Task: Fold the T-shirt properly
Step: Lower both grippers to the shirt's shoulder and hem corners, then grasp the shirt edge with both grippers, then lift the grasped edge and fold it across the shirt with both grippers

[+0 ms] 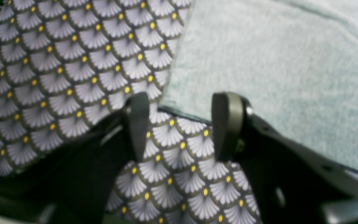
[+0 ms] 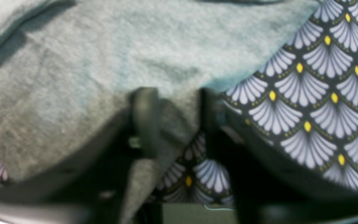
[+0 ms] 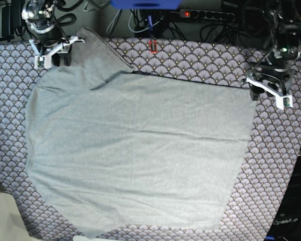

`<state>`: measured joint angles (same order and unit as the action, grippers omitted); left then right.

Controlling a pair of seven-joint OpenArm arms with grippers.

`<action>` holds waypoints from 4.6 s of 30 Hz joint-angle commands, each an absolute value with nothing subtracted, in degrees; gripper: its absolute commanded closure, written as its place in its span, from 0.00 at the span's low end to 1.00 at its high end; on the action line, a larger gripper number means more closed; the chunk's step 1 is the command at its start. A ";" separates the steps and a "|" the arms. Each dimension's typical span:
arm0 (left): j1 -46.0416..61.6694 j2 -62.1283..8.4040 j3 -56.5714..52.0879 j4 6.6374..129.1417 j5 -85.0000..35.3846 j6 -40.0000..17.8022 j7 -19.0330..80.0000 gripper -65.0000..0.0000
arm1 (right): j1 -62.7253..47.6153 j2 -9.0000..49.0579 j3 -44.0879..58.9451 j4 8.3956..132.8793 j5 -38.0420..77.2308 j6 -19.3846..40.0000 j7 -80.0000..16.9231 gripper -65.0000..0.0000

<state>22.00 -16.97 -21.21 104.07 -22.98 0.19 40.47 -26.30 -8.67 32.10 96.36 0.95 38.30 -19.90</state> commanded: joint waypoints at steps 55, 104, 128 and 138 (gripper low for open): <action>13.49 -16.84 -14.81 85.85 -23.08 0.13 39.16 1.00 | -25.80 -9.00 32.04 96.57 0.04 40.00 -22.20 1.00; 0.31 -16.22 -20.62 93.23 -23.08 0.22 45.85 1.00 | -6.73 -0.84 32.04 108.18 0.04 40.00 -33.80 1.00; -26.77 -16.31 -8.75 61.23 -23.08 0.48 42.77 1.00 | 25.27 11.74 29.32 71.52 0.04 40.00 -36.88 1.00; -30.90 -16.84 -8.48 60.62 -22.29 0.31 42.77 1.00 | 26.51 11.38 24.40 70.37 0.04 40.00 -36.88 1.00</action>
